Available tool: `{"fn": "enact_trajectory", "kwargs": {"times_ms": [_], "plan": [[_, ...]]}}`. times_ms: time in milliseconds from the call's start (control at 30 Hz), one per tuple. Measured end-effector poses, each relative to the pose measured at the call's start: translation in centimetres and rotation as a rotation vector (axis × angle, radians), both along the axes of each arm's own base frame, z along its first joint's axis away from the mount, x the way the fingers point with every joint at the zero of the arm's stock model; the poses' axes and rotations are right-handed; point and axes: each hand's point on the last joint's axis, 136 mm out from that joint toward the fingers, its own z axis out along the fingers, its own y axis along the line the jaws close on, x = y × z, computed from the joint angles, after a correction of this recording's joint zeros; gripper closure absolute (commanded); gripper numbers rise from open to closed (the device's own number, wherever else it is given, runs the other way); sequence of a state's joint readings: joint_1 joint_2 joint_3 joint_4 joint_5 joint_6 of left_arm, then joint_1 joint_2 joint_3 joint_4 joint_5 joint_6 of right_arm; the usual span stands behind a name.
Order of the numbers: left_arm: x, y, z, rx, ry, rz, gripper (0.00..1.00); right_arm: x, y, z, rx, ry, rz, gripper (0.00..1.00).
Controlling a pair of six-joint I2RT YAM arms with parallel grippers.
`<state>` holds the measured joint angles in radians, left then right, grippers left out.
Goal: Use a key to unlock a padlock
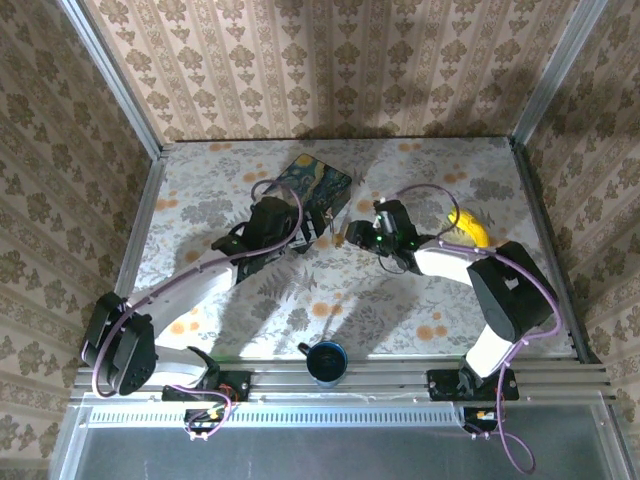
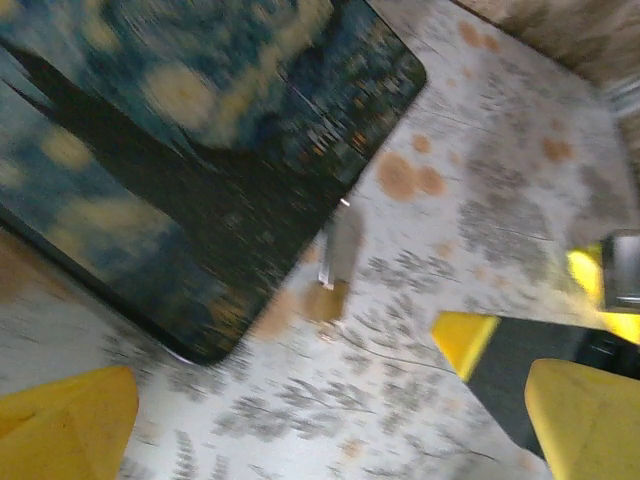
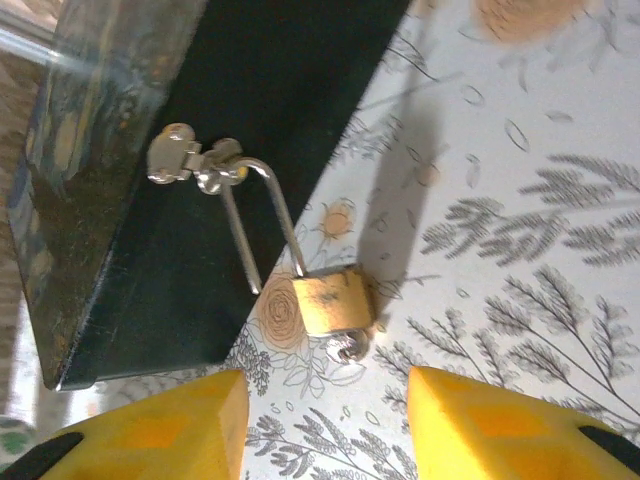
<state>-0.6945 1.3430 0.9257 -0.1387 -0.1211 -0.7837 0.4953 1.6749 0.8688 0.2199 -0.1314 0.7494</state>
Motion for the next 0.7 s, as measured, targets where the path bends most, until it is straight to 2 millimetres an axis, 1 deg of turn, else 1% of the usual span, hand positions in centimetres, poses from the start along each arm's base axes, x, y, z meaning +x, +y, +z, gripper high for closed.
{"fn": "enact_trajectory", "kwargs": {"times_ms": [67, 167, 233, 333, 433, 533, 700], "plan": [[0.8, 1.3, 0.2, 0.082, -0.024, 0.024, 0.0, 0.0, 0.7, 0.6, -0.09, -0.024, 0.032, 0.44], [2.1, 3.5, -0.8, 0.183, -0.016, 0.068, 0.0, 0.1, 1.6, 0.9, -0.213, -0.05, 0.071, 0.4], [2.9, 4.7, -2.4, 0.244, 0.015, 0.093, 0.0, 0.2, 2.1, 0.2, -0.299, -0.048, 0.092, 0.38], [3.6, 6.2, -4.9, 0.308, 0.069, 0.117, 0.0, 0.0, 2.3, -1.6, -0.401, -0.026, 0.118, 0.37], [4.1, 7.2, -6.8, 0.342, 0.112, 0.134, 0.0, -0.4, 2.1, -3.4, -0.489, 0.005, 0.137, 0.34], [4.4, 7.7, -7.8, 0.358, 0.134, 0.142, 0.0, -0.3, 2.0, -4.2, -0.543, 0.016, 0.146, 0.33], [5.0, 8.0, -7.5, 0.362, 0.123, 0.152, 0.0, 0.6, 2.5, -4.4, -0.583, 0.008, 0.149, 0.33]]}}
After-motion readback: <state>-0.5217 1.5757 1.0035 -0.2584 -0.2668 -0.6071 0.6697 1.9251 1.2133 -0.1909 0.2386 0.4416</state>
